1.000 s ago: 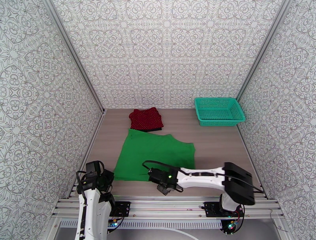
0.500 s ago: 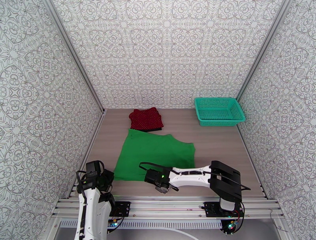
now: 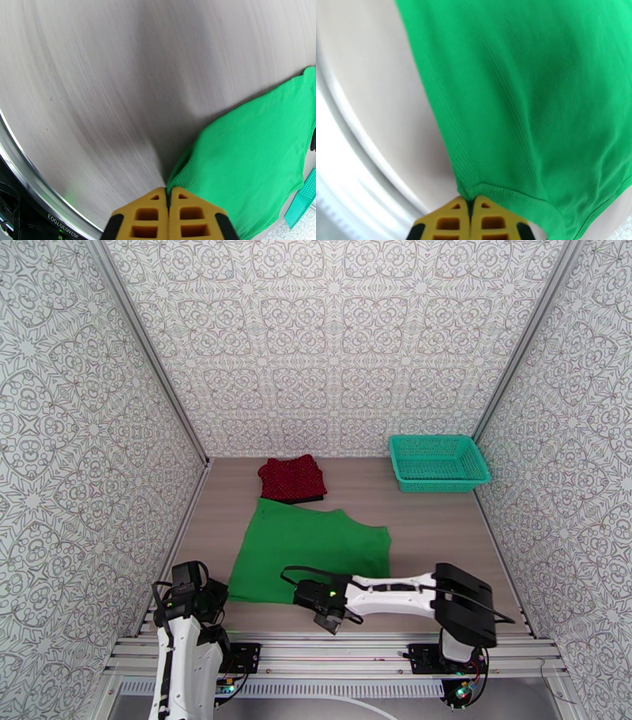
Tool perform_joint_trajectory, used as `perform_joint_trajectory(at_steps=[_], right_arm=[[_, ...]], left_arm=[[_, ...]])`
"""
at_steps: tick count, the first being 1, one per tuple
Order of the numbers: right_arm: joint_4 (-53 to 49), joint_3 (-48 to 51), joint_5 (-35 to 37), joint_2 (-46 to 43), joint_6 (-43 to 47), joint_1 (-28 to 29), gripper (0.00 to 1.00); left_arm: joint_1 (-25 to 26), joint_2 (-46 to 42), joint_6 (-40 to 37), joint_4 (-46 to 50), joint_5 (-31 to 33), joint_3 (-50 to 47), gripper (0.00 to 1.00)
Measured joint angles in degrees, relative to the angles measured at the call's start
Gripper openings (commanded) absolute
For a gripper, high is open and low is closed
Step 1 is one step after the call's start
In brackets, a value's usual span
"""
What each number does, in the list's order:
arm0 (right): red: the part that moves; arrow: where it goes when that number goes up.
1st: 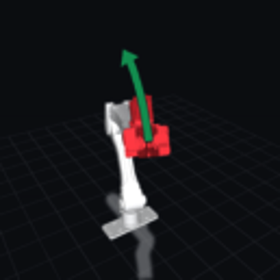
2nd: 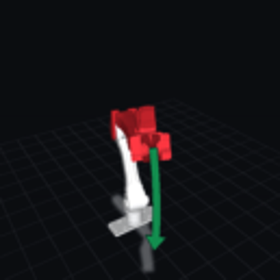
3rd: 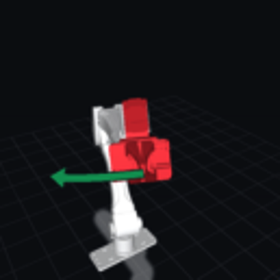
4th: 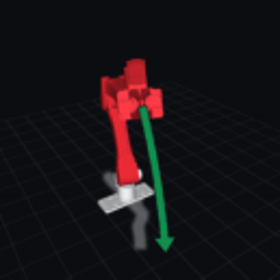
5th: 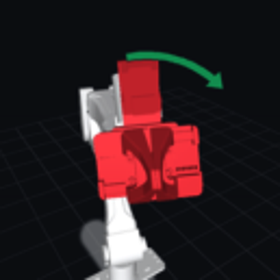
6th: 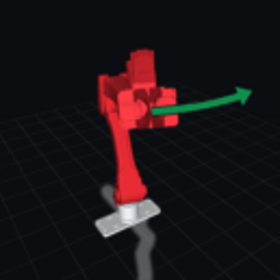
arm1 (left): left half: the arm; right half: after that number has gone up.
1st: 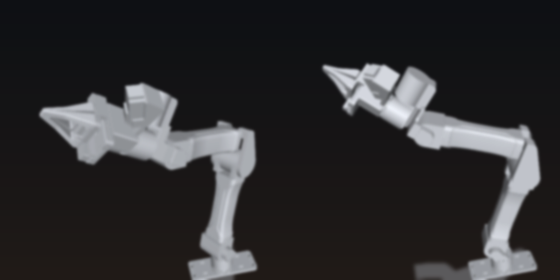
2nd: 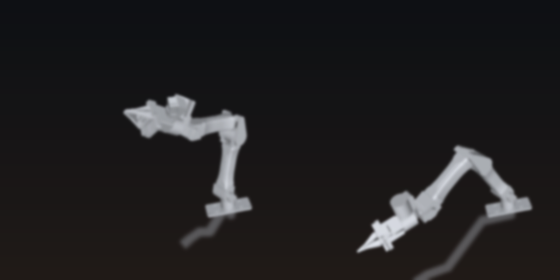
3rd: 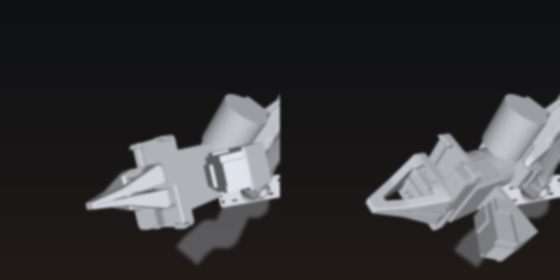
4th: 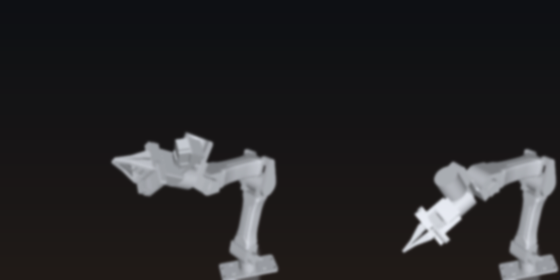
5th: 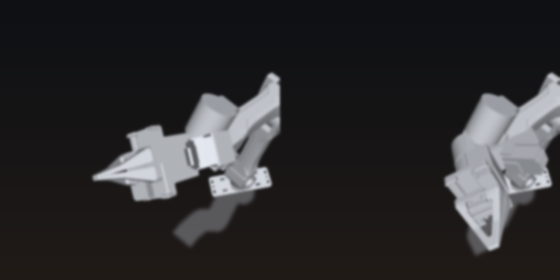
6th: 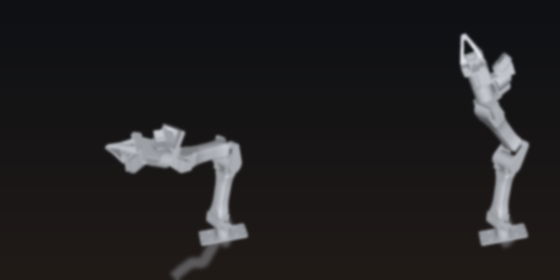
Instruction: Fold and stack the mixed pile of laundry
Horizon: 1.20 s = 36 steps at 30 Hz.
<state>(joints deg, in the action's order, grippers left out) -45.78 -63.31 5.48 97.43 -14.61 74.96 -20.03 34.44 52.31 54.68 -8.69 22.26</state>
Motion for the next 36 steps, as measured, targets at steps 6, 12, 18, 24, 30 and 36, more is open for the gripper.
perform_joint_trajectory(at_steps=[6, 12, 18, 24, 30, 36], right_arm=[[-1.1, 0.8, -1.7, -3.1, 0.2, 0.1, 0.0], [-1.5, 0.8, -1.7, -2.7, 0.3, -1.4, 0.0], [-1.4, 0.8, -2.3, -2.8, 1.8, -5.3, 0.0], [-1.2, 0.8, -5.0, -3.3, 4.6, -10.2, 0.0], [-0.9, 0.8, -8.2, -3.2, 7.6, -14.3, 0.0], [-0.7, -0.1, -10.5, -0.5, 9.9, -17.0, 0.0]], left_arm=[[0.1, -0.5, 0.0, 0.5, -0.6, 0.0, 0.0], [0.9, 1.2, -0.5, 2.1, -2.6, 3.3, 0.0], [1.8, 7.7, -2.5, 2.0, -6.7, 8.2, 0.0], [4.0, 17.3, -3.9, -1.4, -9.1, 9.9, 0.0], [6.1, 26.4, -4.8, -5.2, -9.3, 12.8, 0.04], [6.4, 31.9, -5.7, -8.5, -8.9, 16.0, 0.18]])
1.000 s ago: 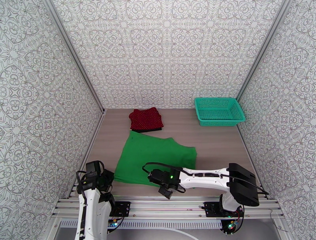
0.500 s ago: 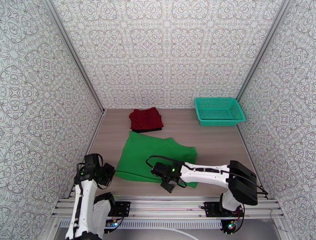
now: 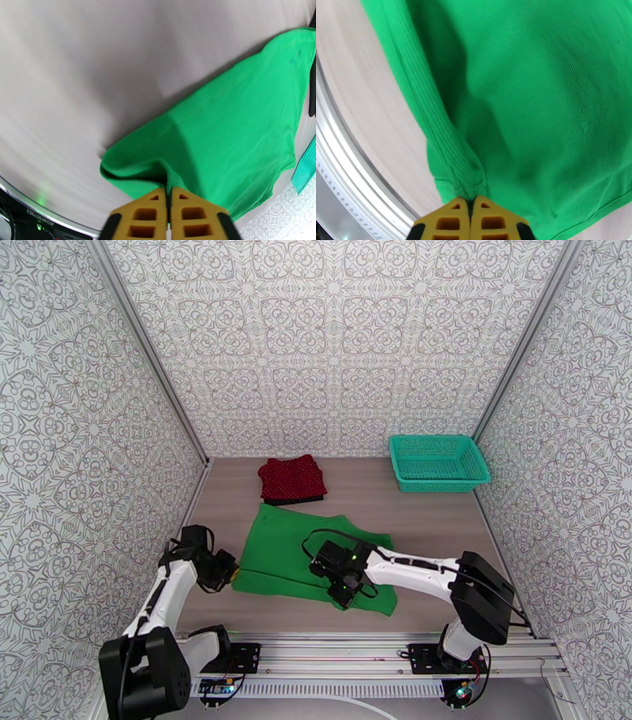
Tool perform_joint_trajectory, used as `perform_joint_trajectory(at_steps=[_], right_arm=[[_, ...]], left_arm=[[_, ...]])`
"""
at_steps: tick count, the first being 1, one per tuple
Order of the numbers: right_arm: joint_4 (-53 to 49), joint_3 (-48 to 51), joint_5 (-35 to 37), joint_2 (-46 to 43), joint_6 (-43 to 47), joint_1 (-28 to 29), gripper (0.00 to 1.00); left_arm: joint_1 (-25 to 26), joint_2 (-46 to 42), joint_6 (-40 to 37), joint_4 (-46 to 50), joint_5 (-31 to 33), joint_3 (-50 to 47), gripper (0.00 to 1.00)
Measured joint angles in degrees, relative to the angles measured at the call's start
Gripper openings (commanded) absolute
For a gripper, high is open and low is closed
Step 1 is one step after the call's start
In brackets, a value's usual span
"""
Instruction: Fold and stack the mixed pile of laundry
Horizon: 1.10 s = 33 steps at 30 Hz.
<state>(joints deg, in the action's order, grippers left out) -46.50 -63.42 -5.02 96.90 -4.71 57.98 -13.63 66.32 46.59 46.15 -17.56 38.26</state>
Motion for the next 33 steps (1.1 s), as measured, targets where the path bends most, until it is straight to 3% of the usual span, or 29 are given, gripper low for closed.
perform_joint_trajectory(at_steps=[9, 19, 27, 28, 32, 33], right_arm=[[-0.1, -2.1, -0.4, 4.5, 1.1, -2.1, 0.0], [-0.5, -3.0, 0.9, 5.9, -0.2, -2.6, 0.0], [-0.5, -3.0, 3.3, 7.0, -3.3, -2.6, 0.27], [-0.5, -3.0, 3.6, 7.0, -3.7, -2.6, 0.3], [-0.5, -3.0, 4.6, 7.0, -4.9, -2.7, 0.37], [-0.5, -3.0, 4.8, 7.0, -5.2, -2.7, 0.39]], left_arm=[[1.2, 11.0, -0.5, -6.1, 0.9, 2.7, 0.28], [2.7, 15.5, -2.0, -9.8, 0.9, 5.4, 0.28], [4.4, 15.5, -5.4, -9.0, 2.6, 6.1, 0.32], [4.9, 15.4, -6.0, -8.7, 3.1, 6.5, 0.31], [7.9, 15.2, -8.3, -6.3, 6.1, 8.8, 0.0], [9.0, 15.1, -8.8, -5.8, 7.0, 9.3, 0.0]])
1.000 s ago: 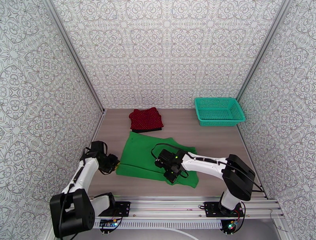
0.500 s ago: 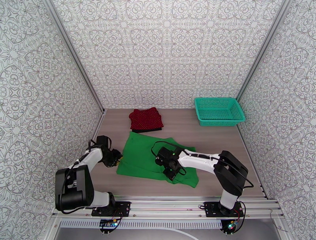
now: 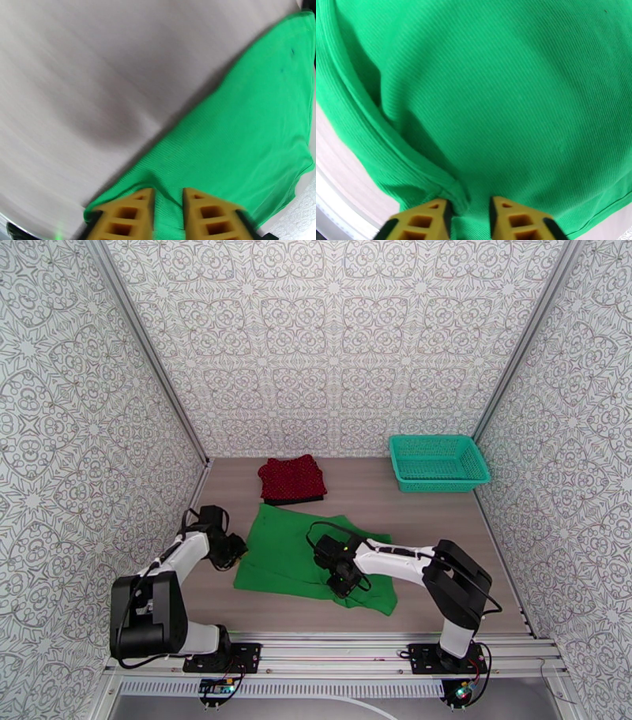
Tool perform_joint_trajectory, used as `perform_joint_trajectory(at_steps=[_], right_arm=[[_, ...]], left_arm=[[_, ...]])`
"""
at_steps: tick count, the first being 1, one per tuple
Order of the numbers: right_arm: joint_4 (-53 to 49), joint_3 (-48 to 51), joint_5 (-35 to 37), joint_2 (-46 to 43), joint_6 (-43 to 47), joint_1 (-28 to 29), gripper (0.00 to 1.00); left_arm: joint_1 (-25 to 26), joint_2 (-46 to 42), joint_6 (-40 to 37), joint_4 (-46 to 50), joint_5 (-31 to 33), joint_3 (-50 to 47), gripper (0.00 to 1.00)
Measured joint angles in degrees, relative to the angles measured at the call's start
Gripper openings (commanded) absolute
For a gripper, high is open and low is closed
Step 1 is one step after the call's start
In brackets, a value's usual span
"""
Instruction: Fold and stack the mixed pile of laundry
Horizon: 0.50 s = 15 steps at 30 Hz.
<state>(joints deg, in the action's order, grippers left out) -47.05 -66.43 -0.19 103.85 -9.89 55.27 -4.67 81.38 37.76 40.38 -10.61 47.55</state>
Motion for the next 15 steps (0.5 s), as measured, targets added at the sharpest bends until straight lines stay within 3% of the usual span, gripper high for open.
perform_joint_trajectory(at_steps=[7, 15], right_arm=[[-1.2, 1.0, 0.7, -6.5, -3.0, 0.0, 0.52], [-1.9, 6.5, 1.0, -17.0, -9.9, -4.0, 0.46]], left_arm=[[5.8, -1.3, -0.3, 1.3, 1.8, -0.8, 0.0], [5.9, 4.5, 0.0, -1.6, 2.8, -4.1, 0.0]])
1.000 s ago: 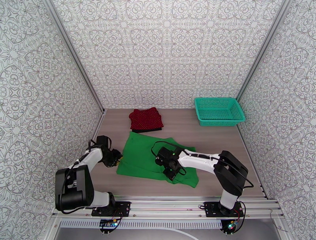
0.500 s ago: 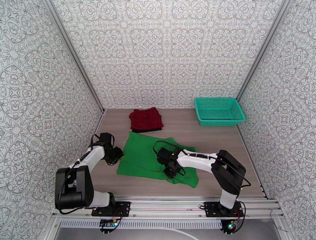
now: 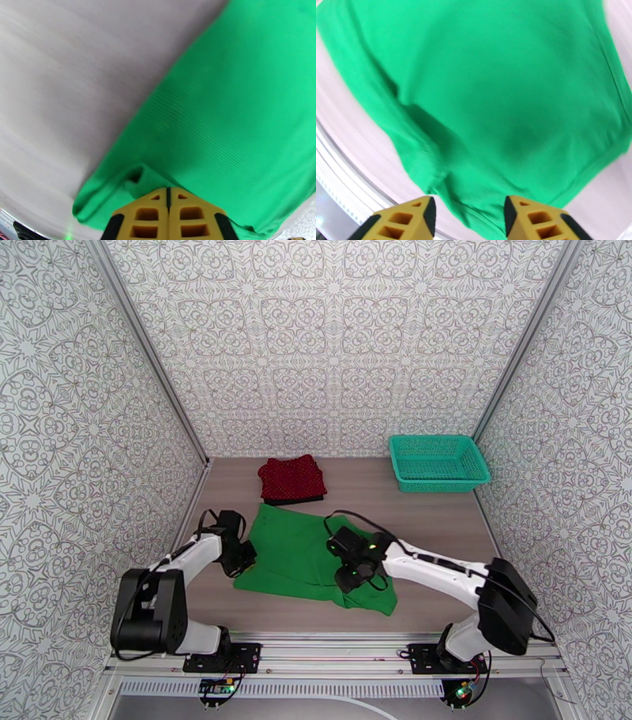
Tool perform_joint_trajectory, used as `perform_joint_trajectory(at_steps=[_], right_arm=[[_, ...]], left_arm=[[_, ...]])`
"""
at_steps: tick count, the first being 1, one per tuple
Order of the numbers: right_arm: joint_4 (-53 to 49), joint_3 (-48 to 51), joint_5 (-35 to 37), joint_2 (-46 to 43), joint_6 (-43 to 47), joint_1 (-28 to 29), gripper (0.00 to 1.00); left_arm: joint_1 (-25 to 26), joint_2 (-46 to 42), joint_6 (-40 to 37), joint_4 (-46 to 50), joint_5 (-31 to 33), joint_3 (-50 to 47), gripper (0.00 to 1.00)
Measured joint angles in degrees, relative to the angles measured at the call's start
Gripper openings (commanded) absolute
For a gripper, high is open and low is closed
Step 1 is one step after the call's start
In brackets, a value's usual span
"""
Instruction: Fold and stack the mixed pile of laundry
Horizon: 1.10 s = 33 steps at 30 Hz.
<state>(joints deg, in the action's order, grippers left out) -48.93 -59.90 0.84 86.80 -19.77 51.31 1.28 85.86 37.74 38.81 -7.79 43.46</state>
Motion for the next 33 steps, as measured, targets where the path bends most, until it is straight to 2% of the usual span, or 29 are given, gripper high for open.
perform_joint_trajectory(at_steps=[4, 10, 19, 24, 25, 30, 33], right_arm=[[0.1, 5.6, -0.1, -0.5, -4.5, -2.9, 0.44], [0.4, 11.1, -1.5, 0.3, -10.7, -3.7, 0.36], [-3.1, 6.8, -3.6, 8.3, -12.4, -7.4, 0.33], [-5.0, 5.3, -4.5, 9.9, -12.3, -8.2, 0.32], [-5.0, 5.3, -4.5, 9.9, -12.2, -8.3, 0.33], [-5.6, 4.5, -2.8, 9.4, -10.4, -8.7, 0.4], [-7.2, 0.9, -0.7, 8.4, -7.8, -9.5, 0.46]], left_arm=[[-0.7, 0.9, 0.0, -0.5, -0.4, 0.5, 0.0], [-1.7, 2.1, -0.3, -0.6, -1.0, 1.5, 0.0], [-2.8, 1.4, -0.5, -1.8, -1.5, 0.7, 0.0], [-3.5, 1.1, -0.9, -2.4, -2.1, 0.3, 0.0], [-3.6, 1.0, -0.9, -2.4, -2.3, 0.2, 0.02], [-3.6, 0.8, -1.5, -1.1, -2.4, 1.4, 0.35], [-3.7, 0.7, -2.3, 2.8, -1.5, 7.0, 0.56]])
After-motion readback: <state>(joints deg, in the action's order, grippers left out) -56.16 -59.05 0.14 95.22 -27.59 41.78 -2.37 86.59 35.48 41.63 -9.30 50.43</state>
